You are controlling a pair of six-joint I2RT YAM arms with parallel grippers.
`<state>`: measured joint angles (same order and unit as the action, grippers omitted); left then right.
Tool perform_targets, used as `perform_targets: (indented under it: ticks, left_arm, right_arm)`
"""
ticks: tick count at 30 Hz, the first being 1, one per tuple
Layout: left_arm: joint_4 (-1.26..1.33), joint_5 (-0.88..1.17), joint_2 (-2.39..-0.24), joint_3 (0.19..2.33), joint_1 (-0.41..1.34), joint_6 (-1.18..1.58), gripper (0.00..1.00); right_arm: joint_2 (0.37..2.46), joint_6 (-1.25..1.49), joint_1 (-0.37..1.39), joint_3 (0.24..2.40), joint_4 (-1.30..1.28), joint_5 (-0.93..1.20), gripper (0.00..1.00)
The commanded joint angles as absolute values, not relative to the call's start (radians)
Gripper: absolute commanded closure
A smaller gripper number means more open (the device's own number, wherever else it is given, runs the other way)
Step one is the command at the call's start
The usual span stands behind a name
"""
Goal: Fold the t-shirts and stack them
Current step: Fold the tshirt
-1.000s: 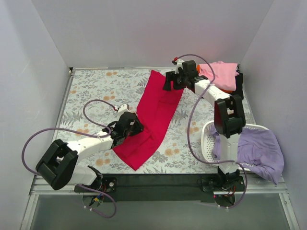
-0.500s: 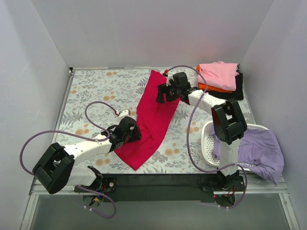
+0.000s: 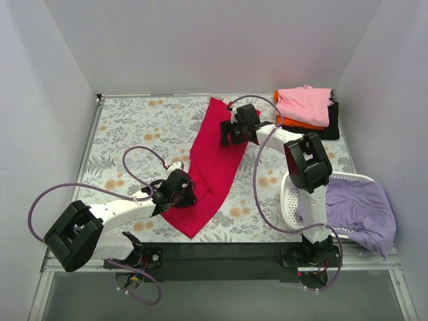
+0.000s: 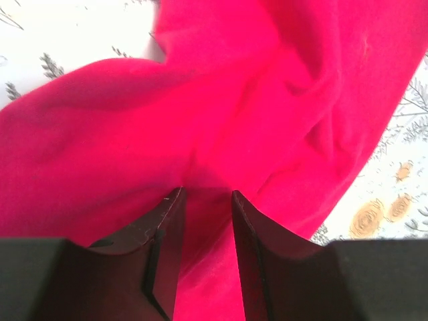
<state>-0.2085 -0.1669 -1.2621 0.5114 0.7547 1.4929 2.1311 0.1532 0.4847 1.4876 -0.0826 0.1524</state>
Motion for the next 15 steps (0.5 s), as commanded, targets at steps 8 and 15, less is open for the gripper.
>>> perform_targets:
  ticks: [8, 15]
  left_arm:
    - [-0.157, -0.077, -1.212, 0.434, 0.802, 1.660, 0.68]
    - [-0.008, -0.063, -1.287, 0.437, 0.867, 1.758, 0.68]
  right_arm:
    - [2.365, 0.152, 0.483, 1.782, -0.192, 0.169, 0.32]
    - [2.512, 0.152, 0.472, 2.012, -0.258, 0.212, 0.32]
